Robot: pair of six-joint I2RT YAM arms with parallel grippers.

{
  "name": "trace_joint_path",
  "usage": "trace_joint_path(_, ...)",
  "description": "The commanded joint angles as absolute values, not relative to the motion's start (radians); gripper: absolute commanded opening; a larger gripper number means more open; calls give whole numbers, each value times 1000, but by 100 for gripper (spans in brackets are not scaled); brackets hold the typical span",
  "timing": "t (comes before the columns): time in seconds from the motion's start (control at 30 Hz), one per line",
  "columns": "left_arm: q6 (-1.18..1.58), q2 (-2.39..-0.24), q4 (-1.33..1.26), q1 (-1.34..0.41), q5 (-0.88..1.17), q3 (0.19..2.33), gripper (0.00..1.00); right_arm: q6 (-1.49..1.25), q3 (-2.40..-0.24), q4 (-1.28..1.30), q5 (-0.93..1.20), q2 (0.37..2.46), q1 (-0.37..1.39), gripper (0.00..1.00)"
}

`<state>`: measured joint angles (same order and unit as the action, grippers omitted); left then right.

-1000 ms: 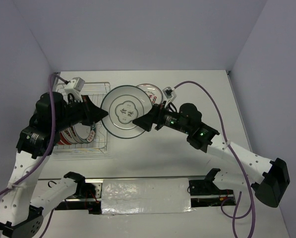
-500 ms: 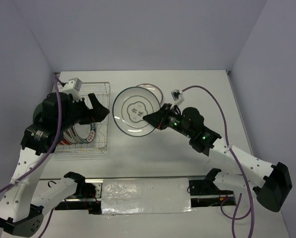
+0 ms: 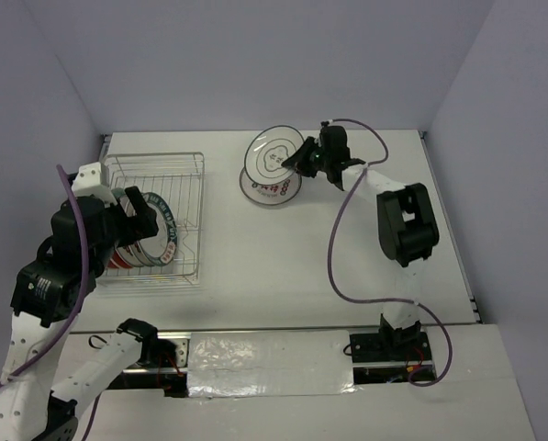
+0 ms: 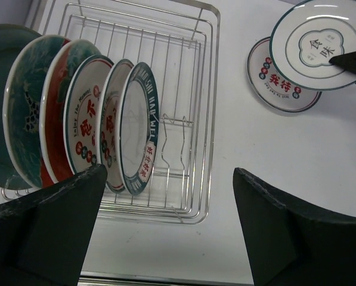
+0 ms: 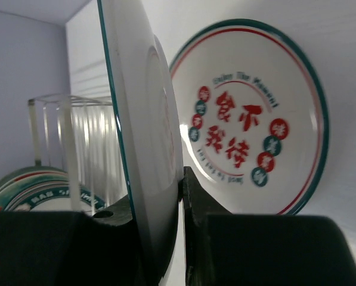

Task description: Unload the plates from the dish rack

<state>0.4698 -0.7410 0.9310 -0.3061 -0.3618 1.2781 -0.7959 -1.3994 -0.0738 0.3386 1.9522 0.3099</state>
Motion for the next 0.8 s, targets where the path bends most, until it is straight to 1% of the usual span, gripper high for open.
trace_joint_path(0.0, 425, -742, 945, -304, -413, 1312, 99, -828, -1564, -75, 472, 2037, 290, 20)
trace_joint_path(0.1, 417, -724, 954, -304, -407, 1316, 99, -813, -1627, -19, 476, 2118, 285, 21)
trace_joint_path(0.2, 407, -707, 966, -304, -417, 1322, 99, -810, -1611, -20, 463, 2122, 290, 24)
trace_joint_path(0.27, 399, -700, 976, -304, -431, 1327, 100, -802, -1554, -26, 439, 2091, 293, 37)
trace_joint_path(0.3, 396, -698, 977, -304, -431, 1328, 99, -778, -1543, -5, 428, 2085, 298, 53)
trace_joint_path(0.37, 394, -698, 980, -304, -430, 1328, 100, -741, -1555, 63, 388, 2079, 311, 65)
trace_joint_path(0.4, 394, -699, 980, -304, -428, 1325, 100, -701, -1589, 146, 365, 2077, 317, 76)
trace_joint_path(0.43, 394, -703, 980, -304, -425, 1324, 99, -680, -1606, 191, 335, 2077, 328, 79)
trace_joint_path(0.47, 394, -704, 983, -304, -422, 1322, 100, -660, -1623, 277, 303, 2072, 340, 90)
trace_joint_path(0.5, 397, -706, 988, -304, -423, 1321, 100, -614, -1662, 328, 223, 2071, 351, 96)
trace_joint_path(0.57, 399, -709, 997, -304, -428, 1316, 99, -568, -1709, 461, 122, 2069, 388, 100)
trace_joint_path(0.6, 399, -709, 997, -304, -429, 1312, 99, -531, -1757, 504, 26, 2081, 400, 100)
trace_joint_path(0.7, 400, -719, 1005, -304, -426, 1299, 99, -474, -1857, 636, -75, 2140, 437, 100)
trace_joint_path(0.77, 402, -729, 1008, -304, -423, 1293, 100, -447, -1925, 701, -84, 2175, 454, 100)
